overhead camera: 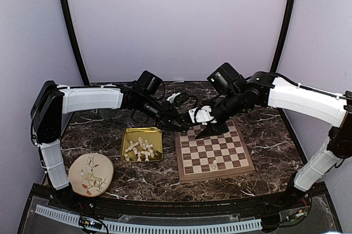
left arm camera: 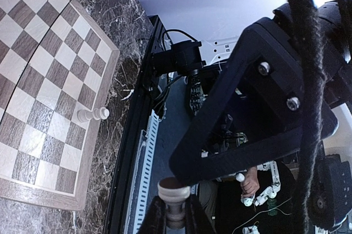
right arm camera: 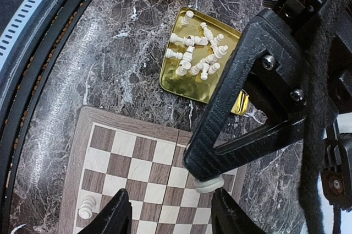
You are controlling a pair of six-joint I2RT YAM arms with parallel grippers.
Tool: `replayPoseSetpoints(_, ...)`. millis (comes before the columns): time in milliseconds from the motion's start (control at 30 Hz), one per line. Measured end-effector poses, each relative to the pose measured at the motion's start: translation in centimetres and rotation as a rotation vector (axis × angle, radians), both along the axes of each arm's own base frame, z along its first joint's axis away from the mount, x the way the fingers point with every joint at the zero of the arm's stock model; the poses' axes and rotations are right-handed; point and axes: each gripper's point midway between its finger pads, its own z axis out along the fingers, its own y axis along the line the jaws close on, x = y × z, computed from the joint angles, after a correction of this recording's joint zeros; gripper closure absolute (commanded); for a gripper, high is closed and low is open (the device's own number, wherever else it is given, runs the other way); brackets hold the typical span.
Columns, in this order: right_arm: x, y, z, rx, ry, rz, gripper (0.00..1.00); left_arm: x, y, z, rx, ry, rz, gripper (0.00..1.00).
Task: Set up the chess pieces on the board
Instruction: Pass from the left arm to the right
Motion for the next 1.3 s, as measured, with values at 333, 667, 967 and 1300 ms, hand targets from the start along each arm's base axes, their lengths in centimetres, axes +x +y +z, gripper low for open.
replayPoseSetpoints(333,0.1,1.2,-0.8,-0.017,-0.038,-0.006,0.62,-1.0,-0.6,-0.3,0.002,0.029,-0.036,0.97)
replayPoseSetpoints(667,0.4,1.4,-0.9,-0.032,-0.08,-0.013,0.85,-1.7,-0.5,-0.3,0.005,0.057,-0.059,0.96)
replayPoseSetpoints(967,1.4,0.2,-1.8,-0.013,0.0,-0.105,0.87,-1.4,-0.2,-1.2,0.041,0.005,-0.04,0.61)
replayPoseSetpoints(1300,2.6,-2.2,3.3,0.267,0.313,-0.228,0.87,-0.6,0.8,0.6,-0.017,-0.597,0.205,0.59)
